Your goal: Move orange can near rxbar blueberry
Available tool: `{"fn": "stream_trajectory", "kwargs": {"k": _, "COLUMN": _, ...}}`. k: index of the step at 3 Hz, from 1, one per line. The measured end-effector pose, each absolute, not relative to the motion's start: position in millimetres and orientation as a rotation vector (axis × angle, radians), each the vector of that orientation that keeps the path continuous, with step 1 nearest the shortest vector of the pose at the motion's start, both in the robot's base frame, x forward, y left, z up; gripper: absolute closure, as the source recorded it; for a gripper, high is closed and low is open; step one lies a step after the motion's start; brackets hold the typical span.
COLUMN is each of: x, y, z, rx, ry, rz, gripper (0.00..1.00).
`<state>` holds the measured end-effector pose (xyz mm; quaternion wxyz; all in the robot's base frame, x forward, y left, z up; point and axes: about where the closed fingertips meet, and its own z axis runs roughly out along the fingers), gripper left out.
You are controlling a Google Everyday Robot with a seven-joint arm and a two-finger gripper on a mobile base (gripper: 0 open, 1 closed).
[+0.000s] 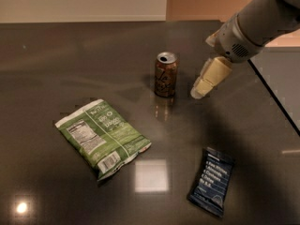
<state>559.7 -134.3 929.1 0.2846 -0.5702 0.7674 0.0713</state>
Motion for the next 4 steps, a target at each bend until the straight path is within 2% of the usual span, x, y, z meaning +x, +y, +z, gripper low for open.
{"fn": "stream_trajectory", "kwargs": {"k": 1, "x": 594, "y": -89, "z": 918, "rx": -1.502, "ry": 2.031, "rz": 0.281, "gripper": 0.00}}
{"fn": "stream_trajectory", "kwargs": {"k": 3, "x": 626, "y": -29, "z": 900, "rx": -1.496, "ry": 2.018, "rz": 0.385, "gripper": 0.00}}
{"fn": "stream_trajectory", "kwargs": {"k": 4, "x": 626, "y": -24, "z": 894, "rx": -1.500, "ry": 2.025, "rz": 0.391, "gripper": 0.16}}
